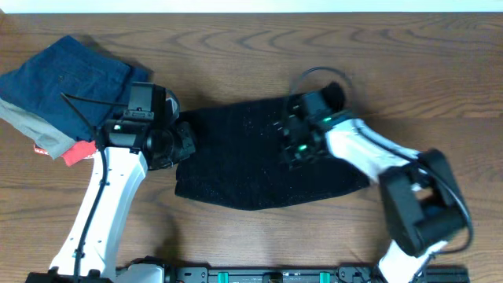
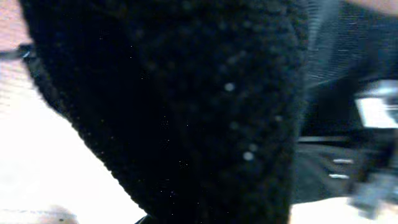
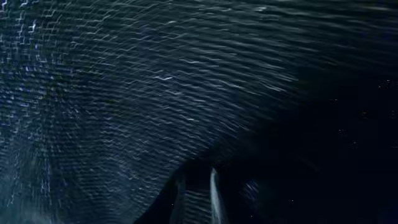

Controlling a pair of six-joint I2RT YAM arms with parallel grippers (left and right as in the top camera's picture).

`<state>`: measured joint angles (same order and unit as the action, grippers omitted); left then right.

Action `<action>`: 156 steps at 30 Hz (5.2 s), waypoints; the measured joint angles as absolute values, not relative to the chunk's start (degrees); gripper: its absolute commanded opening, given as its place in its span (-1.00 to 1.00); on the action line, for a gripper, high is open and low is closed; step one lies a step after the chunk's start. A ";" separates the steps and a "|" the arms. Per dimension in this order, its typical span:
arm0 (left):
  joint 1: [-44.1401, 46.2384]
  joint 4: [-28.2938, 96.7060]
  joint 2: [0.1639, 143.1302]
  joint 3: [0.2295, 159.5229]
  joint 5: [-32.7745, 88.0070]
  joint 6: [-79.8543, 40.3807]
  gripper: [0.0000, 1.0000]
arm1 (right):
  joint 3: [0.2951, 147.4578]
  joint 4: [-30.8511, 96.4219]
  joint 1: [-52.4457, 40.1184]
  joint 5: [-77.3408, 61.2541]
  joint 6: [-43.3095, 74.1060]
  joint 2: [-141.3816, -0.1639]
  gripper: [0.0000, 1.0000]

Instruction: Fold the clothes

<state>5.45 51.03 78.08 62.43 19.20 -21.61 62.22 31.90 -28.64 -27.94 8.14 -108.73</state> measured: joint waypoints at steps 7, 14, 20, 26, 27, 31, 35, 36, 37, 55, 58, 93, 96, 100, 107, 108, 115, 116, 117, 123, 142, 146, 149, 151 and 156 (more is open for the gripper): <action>5.30 51.00 77.82 67.88 27.86 -21.63 -0.88 | 63.24 17.06 -39.31 -33.08 13.28 -113.43 -0.66; 5.30 51.00 77.58 69.36 31.55 -22.83 -0.88 | 64.36 15.00 -42.85 -32.38 15.84 -114.10 -0.35; 5.30 51.13 77.58 69.36 31.88 -22.92 -0.88 | 66.63 24.95 -39.31 -28.99 15.75 -112.16 -0.27; 5.30 51.22 77.58 69.36 32.42 -22.92 -0.88 | 66.83 37.23 -26.55 -17.52 14.35 -106.04 -0.28; 5.30 51.22 77.58 69.36 32.42 -22.92 -0.88 | 66.85 39.29 -24.53 -15.31 14.09 -105.01 -0.29; 5.30 51.20 77.58 69.36 32.42 -22.92 -0.88 | 66.96 45.58 -18.92 -7.92 13.52 -103.09 -0.36; 5.30 51.20 77.58 69.36 32.42 -22.92 -0.88 | 66.24 46.81 -14.94 -3.33 13.19 -103.11 -0.38; 5.30 51.18 77.58 69.36 32.42 -22.92 -0.88 | 65.82 46.61 -14.33 -2.74 13.15 -103.11 -0.38; 5.30 51.18 77.58 69.36 32.42 -22.92 -0.88 | 65.32 46.41 -14.04 -2.31 13.15 -103.13 -0.39; 20.34 44.58 78.50 69.36 31.75 -27.79 -0.88 | 59.18 38.28 -20.40 -4.95 14.11 -103.33 -0.49; 25.47 41.52 80.82 69.36 31.68 -30.15 -0.87 | 59.16 38.28 -21.52 -4.97 14.66 -103.33 -0.49; 16.84 40.05 88.60 70.39 20.71 -29.52 0.12 | 74.87 56.84 -9.74 -14.39 7.97 -88.47 -0.02; 16.40 40.07 88.60 70.35 19.90 -29.50 0.12 | 74.78 56.80 -11.68 -20.64 4.71 -88.23 -0.09; 17.50 40.91 88.66 68.79 19.25 -29.47 0.10 | 72.16 55.18 -15.53 -24.53 2.55 -89.95 -0.10; 23.92 41.93 89.10 62.87 19.27 -29.47 0.09 | 66.57 51.68 -17.41 -26.30 1.58 -97.10 -0.23; 25.32 41.12 89.12 61.45 19.29 -29.47 0.09 | 66.24 50.96 -17.41 -25.80 1.23 -98.43 -0.28; 32.73 33.47 89.27 51.96 19.31 -30.87 0.11 | 65.93 45.25 -17.39 -17.87 4.01 -103.46 -0.13; 33.32 32.62 89.27 50.57 19.31 -31.70 0.11 | 65.93 44.29 -17.39 -16.88 4.43 -103.50 -0.10; 33.71 32.14 89.27 49.56 19.29 -32.34 0.11 | 65.93 43.13 -17.39 -15.84 4.69 -103.50 -0.09; 35.88 30.33 89.19 46.83 20.95 -36.21 0.12 | 65.93 36.84 -17.41 -10.85 5.72 -103.50 0.15; 24.29 17.61 83.05 52.27 17.37 -32.73 0.29 | 69.93 55.99 -16.86 -22.44 5.67 -88.18 0.08; 24.56 10.79 85.84 52.45 17.21 -32.56 0.28 | 69.67 58.48 -19.70 -24.10 6.24 -88.12 -0.07; 24.95 7.38 89.54 52.45 18.06 -32.53 0.27 | 67.77 58.85 -21.82 -24.69 7.77 -88.42 -0.08; 25.04 5.15 92.47 52.47 19.25 -32.51 0.27 | 65.76 58.74 -23.27 -24.86 8.80 -88.44 -0.12; 25.23 0.60 99.55 52.51 20.84 -32.53 0.28 | 58.59 55.72 -24.82 -24.58 12.25 -88.47 -0.25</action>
